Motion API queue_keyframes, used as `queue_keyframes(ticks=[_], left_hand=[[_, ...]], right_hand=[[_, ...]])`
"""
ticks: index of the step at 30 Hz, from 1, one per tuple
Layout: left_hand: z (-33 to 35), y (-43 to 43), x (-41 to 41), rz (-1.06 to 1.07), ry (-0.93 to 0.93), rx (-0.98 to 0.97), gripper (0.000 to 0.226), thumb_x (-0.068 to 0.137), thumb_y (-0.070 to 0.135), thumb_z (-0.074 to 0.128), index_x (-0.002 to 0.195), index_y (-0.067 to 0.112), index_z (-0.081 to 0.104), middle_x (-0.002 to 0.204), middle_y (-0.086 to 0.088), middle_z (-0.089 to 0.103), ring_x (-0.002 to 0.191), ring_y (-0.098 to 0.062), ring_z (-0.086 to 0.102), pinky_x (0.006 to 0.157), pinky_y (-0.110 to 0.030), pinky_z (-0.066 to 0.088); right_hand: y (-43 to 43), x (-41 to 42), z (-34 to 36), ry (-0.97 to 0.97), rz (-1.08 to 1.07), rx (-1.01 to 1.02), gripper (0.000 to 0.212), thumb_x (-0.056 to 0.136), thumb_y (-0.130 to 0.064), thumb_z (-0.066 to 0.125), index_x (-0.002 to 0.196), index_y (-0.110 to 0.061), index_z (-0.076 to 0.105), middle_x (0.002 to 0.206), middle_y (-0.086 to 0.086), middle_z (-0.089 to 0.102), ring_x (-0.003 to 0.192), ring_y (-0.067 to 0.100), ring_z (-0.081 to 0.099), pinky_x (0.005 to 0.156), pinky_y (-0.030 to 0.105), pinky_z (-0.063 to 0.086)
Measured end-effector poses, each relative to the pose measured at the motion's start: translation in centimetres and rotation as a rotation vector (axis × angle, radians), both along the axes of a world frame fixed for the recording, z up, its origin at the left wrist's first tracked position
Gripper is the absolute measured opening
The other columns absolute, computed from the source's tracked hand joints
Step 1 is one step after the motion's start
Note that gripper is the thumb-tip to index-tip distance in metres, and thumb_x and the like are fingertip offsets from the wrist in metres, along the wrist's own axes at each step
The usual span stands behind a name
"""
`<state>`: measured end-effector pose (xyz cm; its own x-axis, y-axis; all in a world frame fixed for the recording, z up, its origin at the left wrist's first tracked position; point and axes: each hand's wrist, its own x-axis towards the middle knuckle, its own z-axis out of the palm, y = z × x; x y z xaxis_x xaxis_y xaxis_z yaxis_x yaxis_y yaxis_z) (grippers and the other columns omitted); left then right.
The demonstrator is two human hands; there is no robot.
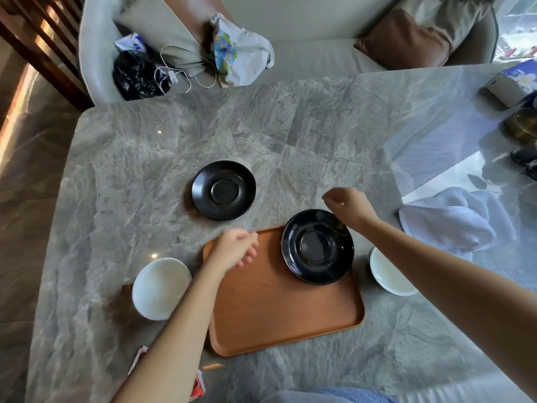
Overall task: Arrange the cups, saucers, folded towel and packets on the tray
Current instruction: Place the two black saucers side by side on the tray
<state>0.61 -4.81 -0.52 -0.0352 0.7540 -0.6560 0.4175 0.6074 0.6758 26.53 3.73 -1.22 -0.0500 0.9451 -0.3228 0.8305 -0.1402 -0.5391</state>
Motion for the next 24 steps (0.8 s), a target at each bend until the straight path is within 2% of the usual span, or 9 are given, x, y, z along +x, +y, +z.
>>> queue_keyframes(ticks=[3, 6, 8, 9, 11, 14, 16, 20, 24], left_hand=[[0.3, 1.8, -3.1, 0.409, 0.024, 0.227, 0.021, 0.088, 0.020, 0.052, 0.069, 0.021, 0.059, 0.059, -0.001, 0.055, 0.055, -0.016, 0.053, 0.056, -0.027, 0.043], [-0.4, 3.0, -5.0, 0.734, 0.028, 0.253, 0.009, 0.083, 0.020, 0.055, 0.089, 0.014, 0.058, 0.085, -0.010, 0.060, 0.081, -0.029, 0.058, 0.076, -0.042, 0.049], [-1.1, 3.5, -5.6, 0.850, -0.008, 0.209, 0.015, 0.076, 0.020, 0.058, 0.080, 0.006, 0.056, 0.083, -0.024, 0.054, 0.073, -0.038, 0.048, 0.064, -0.044, 0.045], [-1.4, 3.8, -5.7, 0.882, -0.044, 0.168, 0.013, 0.074, 0.019, 0.057, 0.066, 0.011, 0.050, 0.076, -0.019, 0.048, 0.067, -0.032, 0.040, 0.056, -0.037, 0.037], [-2.2, 4.2, -5.7, 0.909, -0.098, 0.084, 0.027, 0.080, 0.014, 0.055, 0.059, 0.021, 0.039, 0.082, -0.009, 0.045, 0.076, -0.020, 0.040, 0.058, -0.030, 0.029], [-2.7, 4.2, -5.2, 0.954, -0.158, 0.036, 0.007, 0.086, 0.010, 0.056, 0.087, 0.016, 0.058, 0.088, -0.007, 0.055, 0.072, -0.018, 0.054, 0.059, -0.028, 0.039], [-3.3, 4.2, -5.2, 0.967, -0.175, 0.037, 0.028, 0.086, 0.007, 0.057, 0.114, 0.010, 0.060, 0.089, -0.007, 0.060, 0.062, -0.011, 0.055, 0.057, -0.025, 0.041], [-4.1, 4.5, -5.8, 0.960, -0.157, 0.038, 0.031, 0.085, 0.007, 0.057, 0.116, 0.008, 0.061, 0.071, 0.001, 0.060, 0.060, -0.009, 0.057, 0.059, -0.024, 0.043], [-4.5, 4.4, -6.0, 0.947, -0.142, 0.040, 0.032, 0.084, 0.006, 0.058, 0.117, 0.008, 0.060, 0.087, -0.005, 0.063, 0.060, -0.009, 0.058, 0.060, -0.022, 0.044]], right_hand=[[0.6, -3.3, 0.5, 0.068, 0.124, 0.123, 0.020, 0.091, -0.017, 0.051, 0.097, -0.018, 0.070, 0.096, 0.001, 0.073, 0.089, 0.021, 0.067, 0.079, 0.035, 0.052], [1.2, -7.7, -0.1, 0.181, 0.159, 0.035, 0.024, 0.094, -0.022, 0.050, 0.109, -0.015, 0.066, 0.098, 0.004, 0.072, 0.082, 0.018, 0.068, 0.077, 0.033, 0.054], [1.5, -10.6, -1.1, 0.309, 0.020, -0.115, 0.032, 0.094, -0.026, 0.052, 0.120, -0.009, 0.058, 0.099, 0.008, 0.070, 0.078, 0.019, 0.068, 0.074, 0.035, 0.056], [1.6, -11.9, -1.7, 0.380, -0.074, -0.196, 0.036, 0.094, -0.027, 0.054, 0.122, -0.006, 0.055, 0.098, 0.011, 0.068, 0.076, 0.021, 0.067, 0.073, 0.037, 0.056], [1.5, -14.0, -2.8, 0.479, -0.222, -0.312, 0.037, 0.093, -0.025, 0.056, 0.121, -0.002, 0.054, 0.092, 0.014, 0.067, 0.068, 0.022, 0.065, 0.065, 0.036, 0.055], [1.2, -15.7, -4.1, 0.495, -0.318, -0.334, 0.028, 0.091, -0.020, 0.059, 0.113, -0.003, 0.060, 0.078, 0.011, 0.067, 0.058, 0.016, 0.064, 0.060, 0.032, 0.056], [1.2, -16.1, -4.8, 0.473, -0.346, -0.299, 0.022, 0.088, -0.019, 0.062, 0.106, -0.006, 0.063, 0.071, 0.007, 0.067, 0.054, 0.014, 0.064, 0.058, 0.031, 0.056], [1.1, -16.3, -5.3, 0.430, -0.354, -0.265, 0.014, 0.083, -0.022, 0.065, 0.096, -0.019, 0.061, 0.068, 0.001, 0.068, 0.054, 0.012, 0.065, 0.065, 0.033, 0.057], [1.2, -16.5, -5.4, 0.419, -0.356, -0.258, 0.011, 0.084, -0.019, 0.064, 0.093, -0.021, 0.059, 0.067, -0.002, 0.065, 0.053, 0.010, 0.063, 0.059, 0.028, 0.054]])
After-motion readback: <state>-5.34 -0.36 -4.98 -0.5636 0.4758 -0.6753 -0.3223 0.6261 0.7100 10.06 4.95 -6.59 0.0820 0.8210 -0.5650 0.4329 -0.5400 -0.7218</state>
